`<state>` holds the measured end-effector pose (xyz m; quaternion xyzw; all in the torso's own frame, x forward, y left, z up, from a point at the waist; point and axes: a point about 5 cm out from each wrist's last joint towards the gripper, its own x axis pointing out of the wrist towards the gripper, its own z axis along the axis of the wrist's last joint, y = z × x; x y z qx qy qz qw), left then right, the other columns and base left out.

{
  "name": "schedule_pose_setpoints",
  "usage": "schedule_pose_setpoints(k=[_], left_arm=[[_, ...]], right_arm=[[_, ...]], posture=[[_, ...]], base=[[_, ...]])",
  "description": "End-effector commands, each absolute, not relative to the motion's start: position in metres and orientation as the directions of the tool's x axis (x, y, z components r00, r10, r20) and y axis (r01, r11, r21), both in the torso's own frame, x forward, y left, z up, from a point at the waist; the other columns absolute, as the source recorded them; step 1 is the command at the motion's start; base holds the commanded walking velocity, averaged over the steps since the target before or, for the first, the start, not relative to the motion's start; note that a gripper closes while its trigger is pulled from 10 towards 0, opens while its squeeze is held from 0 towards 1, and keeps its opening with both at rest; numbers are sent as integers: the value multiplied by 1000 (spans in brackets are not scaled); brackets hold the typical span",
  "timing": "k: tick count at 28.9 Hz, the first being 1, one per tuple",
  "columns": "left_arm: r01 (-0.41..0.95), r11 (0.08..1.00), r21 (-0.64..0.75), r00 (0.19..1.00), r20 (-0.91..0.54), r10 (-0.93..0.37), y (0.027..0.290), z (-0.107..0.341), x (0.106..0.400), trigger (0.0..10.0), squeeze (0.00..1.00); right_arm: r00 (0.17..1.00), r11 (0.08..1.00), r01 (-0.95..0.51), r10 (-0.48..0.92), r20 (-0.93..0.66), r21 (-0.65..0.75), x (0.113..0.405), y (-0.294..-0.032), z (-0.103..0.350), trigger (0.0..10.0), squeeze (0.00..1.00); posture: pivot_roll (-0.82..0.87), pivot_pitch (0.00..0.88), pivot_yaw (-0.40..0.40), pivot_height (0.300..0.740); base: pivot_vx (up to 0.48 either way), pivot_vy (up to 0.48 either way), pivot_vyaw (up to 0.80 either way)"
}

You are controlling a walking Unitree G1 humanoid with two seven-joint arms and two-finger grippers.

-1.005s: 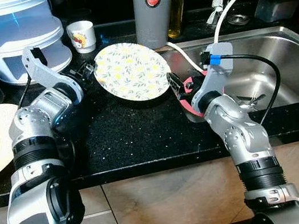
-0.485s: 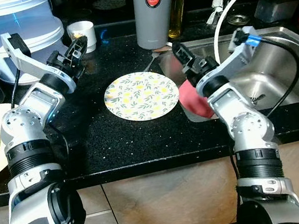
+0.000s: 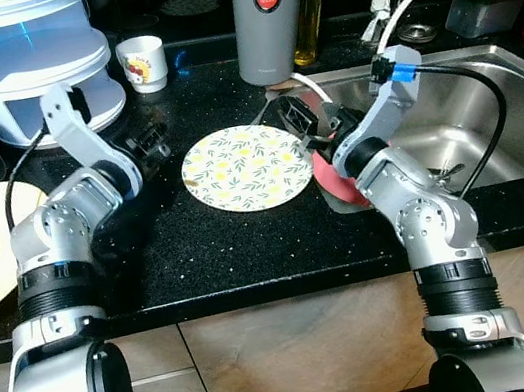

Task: Kitchen organization

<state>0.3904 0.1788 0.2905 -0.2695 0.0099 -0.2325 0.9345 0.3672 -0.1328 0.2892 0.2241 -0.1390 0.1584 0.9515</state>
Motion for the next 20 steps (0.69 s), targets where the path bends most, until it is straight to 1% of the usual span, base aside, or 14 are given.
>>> schedule_pose_setpoints(k=[1,2,3,9,12,13,14,19,20], left_arm=[[427,705,-567,888,116,-445,184,289,388,10000,1000],[423,693,-584,888,114,-446,184,288,387,10000,1000],[401,655,-640,888,95,-450,187,282,387,10000,1000],[317,634,-706,889,-11,-457,191,265,387,10000,1000],[312,624,-717,879,-32,-476,191,261,386,10000,1000],[312,634,-708,873,-49,-485,189,258,386,10000,118],[313,643,-699,860,-78,-503,186,253,384,10000,0],[297,653,-697,838,-137,-527,177,241,384,10000,0],[299,638,-710,832,-133,-538,174,241,384,10000,0]], right_arm=[[922,862,-336,218,321,381,369,-138,285,10000,0],[922,862,-335,217,321,380,369,-138,285,10000,0],[924,867,-330,215,316,374,369,-139,285,10000,0],[953,903,-257,179,243,345,373,-146,274,10000,0],[962,914,-233,167,217,332,373,-148,271,10000,0],[964,918,-230,170,205,322,374,-149,269,10000,0],[967,928,-229,181,181,295,374,-149,266,10000,0],[962,927,-260,224,158,270,374,-144,262,10000,0],[960,926,-268,235,150,266,374,-142,261,10000,0]], posture=[[25,166,-2,740],[25,166,-2,740],[23,166,-3,740],[24,163,-4,740],[23,160,-3,740],[23,160,-3,740],[21,157,-5,740],[21,154,-6,740],[21,154,-6,740]], base=[[0,0,0],[0,0,0],[0,0,0],[0,0,0],[0,0,0],[0,0,0],[0,0,0],[0,0,0],[0,0,0]])
